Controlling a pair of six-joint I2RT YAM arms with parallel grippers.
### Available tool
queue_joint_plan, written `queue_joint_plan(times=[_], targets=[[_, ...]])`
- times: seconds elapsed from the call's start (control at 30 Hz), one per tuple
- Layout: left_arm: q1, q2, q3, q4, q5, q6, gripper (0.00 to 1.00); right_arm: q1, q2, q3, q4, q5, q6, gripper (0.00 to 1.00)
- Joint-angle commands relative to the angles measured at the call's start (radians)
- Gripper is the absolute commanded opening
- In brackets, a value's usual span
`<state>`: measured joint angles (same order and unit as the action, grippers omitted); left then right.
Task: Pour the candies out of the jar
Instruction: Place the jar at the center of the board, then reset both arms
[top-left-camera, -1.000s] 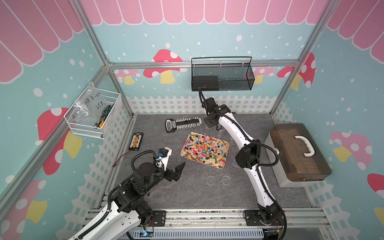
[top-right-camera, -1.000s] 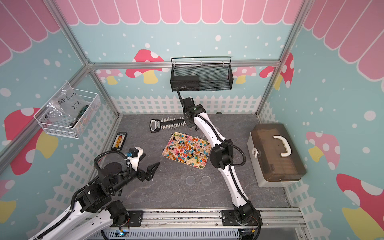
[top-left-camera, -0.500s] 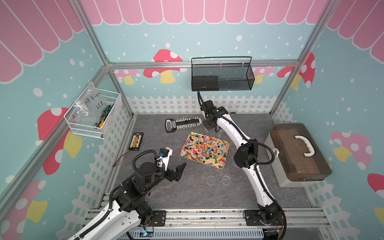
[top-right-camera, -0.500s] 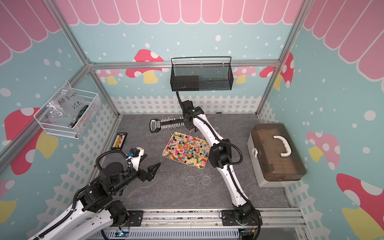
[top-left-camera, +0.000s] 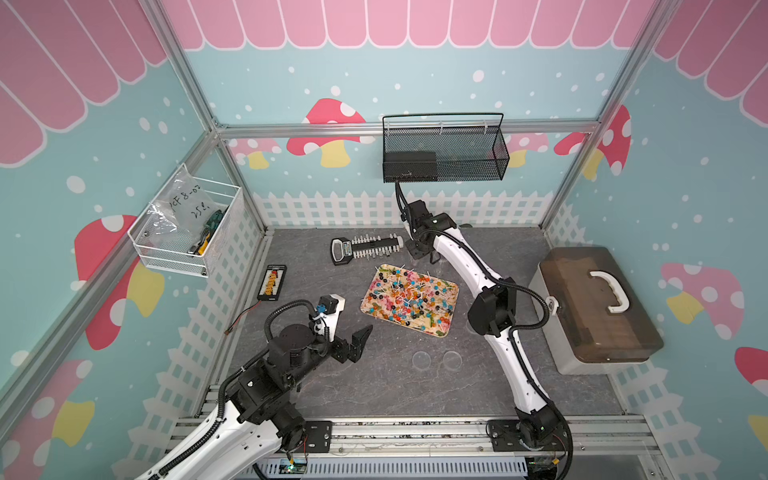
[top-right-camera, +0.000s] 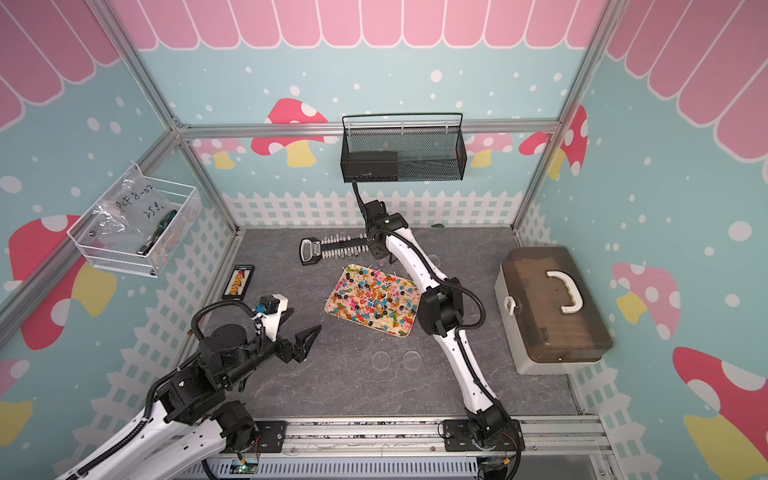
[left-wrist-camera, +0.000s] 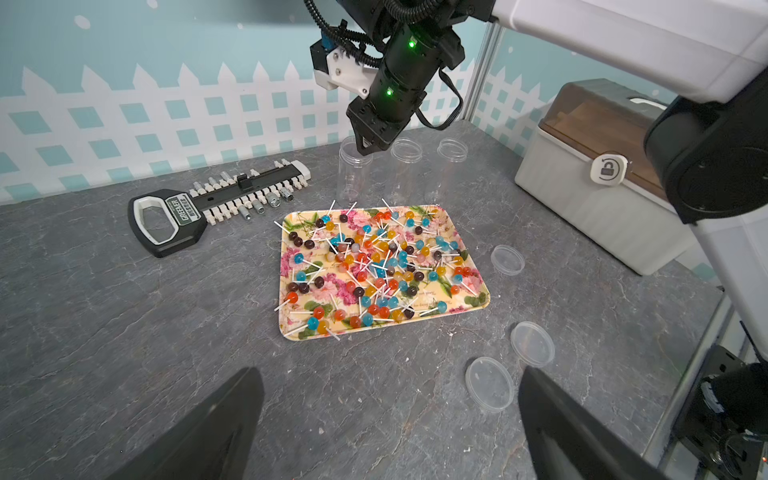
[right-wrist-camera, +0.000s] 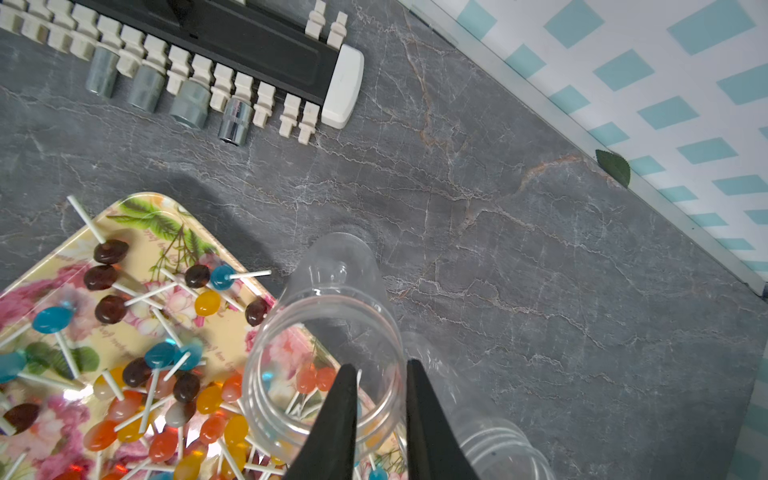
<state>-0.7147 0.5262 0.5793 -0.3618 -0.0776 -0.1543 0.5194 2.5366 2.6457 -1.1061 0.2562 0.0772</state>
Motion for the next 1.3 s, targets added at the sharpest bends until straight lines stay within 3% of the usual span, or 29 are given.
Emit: queue_joint_plan(times=[0.0,0.43,0.6,0.7,0.77,0.87,0.97,1.07,1.17,1.27], targets=[[0.001,-0.014,-0.013,0.005,0.007,-0.030,0.99,-0.004,-0.005,0.016,0.001,-0.002,0.002,0.24],[0.001,-0.005,-0.015,0.013,-0.020,-0.045,0.99,-0.010,-0.121,0.017,0.034,0.044,-0.008,0.36],[0.001,-0.010,-0.036,0.057,-0.208,-0.074,0.99,-0.010,-0.205,0.012,0.049,0.067,-0.021,0.39],[0.002,-0.021,-0.072,0.140,-0.392,-0.042,0.99,-0.011,-0.290,-0.036,0.070,0.074,-0.025,0.44],[0.004,-0.023,-0.114,0.236,-0.540,0.000,0.99,-0.011,-0.399,-0.178,0.137,0.072,-0.024,0.48],[0.036,-0.005,-0.234,0.528,-0.733,0.092,0.99,-0.010,-0.672,-0.603,0.406,0.073,-0.015,0.55],[0.147,0.056,-0.332,0.744,-0.700,0.157,0.99,-0.011,-0.957,-1.059,0.730,0.095,-0.024,0.65],[0.297,0.137,-0.331,0.705,-0.678,0.005,0.99,-0.013,-1.188,-1.434,0.971,0.158,-0.070,0.82],[0.412,0.229,-0.352,0.770,-0.569,-0.030,0.99,-0.032,-1.362,-1.748,1.159,0.125,-0.155,0.91],[0.455,0.344,-0.355,0.862,-0.499,0.021,0.98,-0.083,-1.471,-1.990,1.300,0.162,-0.138,0.95]])
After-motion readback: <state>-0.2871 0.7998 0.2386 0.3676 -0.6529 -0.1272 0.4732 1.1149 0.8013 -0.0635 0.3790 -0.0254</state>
